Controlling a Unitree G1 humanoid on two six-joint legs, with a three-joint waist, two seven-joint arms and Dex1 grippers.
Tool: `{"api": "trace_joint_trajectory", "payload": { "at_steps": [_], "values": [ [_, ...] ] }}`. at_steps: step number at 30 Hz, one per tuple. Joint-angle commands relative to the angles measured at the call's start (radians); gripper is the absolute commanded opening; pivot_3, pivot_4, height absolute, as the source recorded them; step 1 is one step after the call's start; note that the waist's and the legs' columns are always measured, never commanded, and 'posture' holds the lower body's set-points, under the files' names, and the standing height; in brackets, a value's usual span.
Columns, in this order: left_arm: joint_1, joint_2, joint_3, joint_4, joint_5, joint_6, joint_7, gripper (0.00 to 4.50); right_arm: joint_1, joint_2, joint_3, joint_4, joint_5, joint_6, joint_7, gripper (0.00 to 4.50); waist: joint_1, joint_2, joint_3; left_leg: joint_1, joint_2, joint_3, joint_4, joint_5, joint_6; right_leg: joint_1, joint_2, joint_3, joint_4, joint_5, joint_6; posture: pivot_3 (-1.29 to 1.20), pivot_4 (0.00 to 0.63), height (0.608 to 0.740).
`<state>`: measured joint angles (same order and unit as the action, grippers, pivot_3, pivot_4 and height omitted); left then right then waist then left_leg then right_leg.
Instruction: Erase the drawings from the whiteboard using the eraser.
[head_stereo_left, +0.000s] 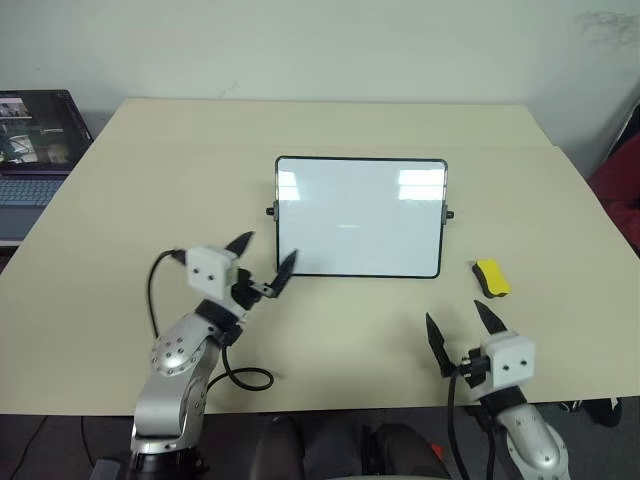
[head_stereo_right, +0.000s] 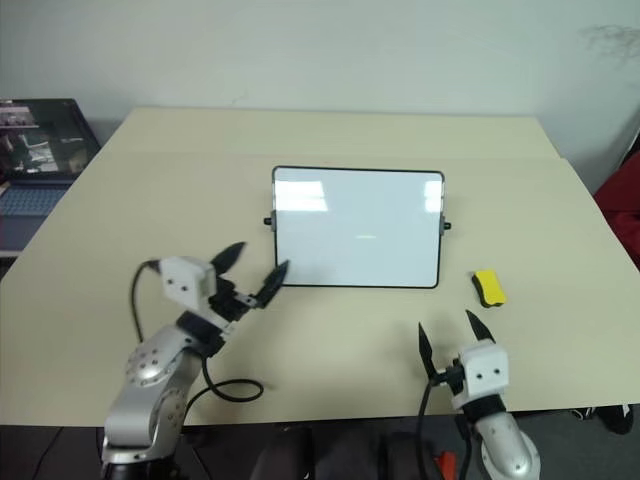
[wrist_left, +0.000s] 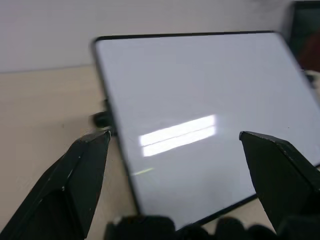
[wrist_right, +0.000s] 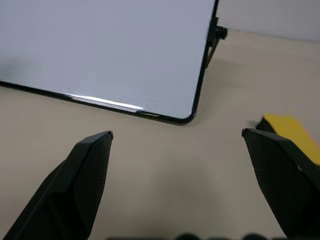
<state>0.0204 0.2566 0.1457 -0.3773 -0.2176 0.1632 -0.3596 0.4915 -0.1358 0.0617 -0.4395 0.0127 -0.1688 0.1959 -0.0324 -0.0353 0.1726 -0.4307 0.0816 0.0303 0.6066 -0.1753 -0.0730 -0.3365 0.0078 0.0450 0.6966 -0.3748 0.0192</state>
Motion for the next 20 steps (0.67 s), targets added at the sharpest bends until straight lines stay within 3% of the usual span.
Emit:
{"api": "trace_joint_trajectory", "payload": {
  "at_steps": [1, 9, 17, 20],
  "values": [
    [0.053, -0.024, 0.043, -0.018, 0.055, -0.073, 0.085, 4.5, -0.025, 0.014, -0.005, 0.019, 0.024, -0.057, -0.003, 4.46, 0.0, 0.0, 0.0, 0.001, 0.0, 0.0, 0.0, 0.0, 0.0, 0.001, 0.0, 0.0, 0.0, 0.0, 0.0, 0.0, 0.15, 0.74],
    [0.146, -0.071, 0.043, -0.044, 0.098, -0.089, 0.174, 4.5, -0.13, -0.024, -0.047, 0.066, 0.081, -0.018, 0.034, 4.46, 0.005, -0.002, -0.001, 0.003, 0.0, 0.0, 0.0, 0.0, 0.0, 0.003, 0.0, 0.0, 0.0, 0.0, 0.0, 0.0, 0.15, 0.74],
    [0.297, -0.073, 0.042, -0.076, 0.09, -0.08, 0.174, 4.5, -0.034, -0.038, -0.037, -0.013, 0.097, 0.006, 0.054, 4.46, 0.004, -0.002, -0.001, 0.002, 0.0, 0.0, -0.001, 0.0, 0.0, 0.002, -0.001, 0.0, -0.001, -0.001, 0.0, 0.0, 0.15, 0.74],
    [0.285, -0.077, 0.032, -0.067, 0.097, -0.075, 0.189, 4.5, -0.049, -0.055, -0.044, -0.016, 0.109, 0.039, 0.067, 4.46, 0.004, -0.002, -0.001, 0.002, 0.0, 0.0, -0.001, 0.0, 0.0, 0.002, -0.001, 0.0, -0.001, -0.001, 0.0, 0.0, 0.15, 0.74]
  ]
}}
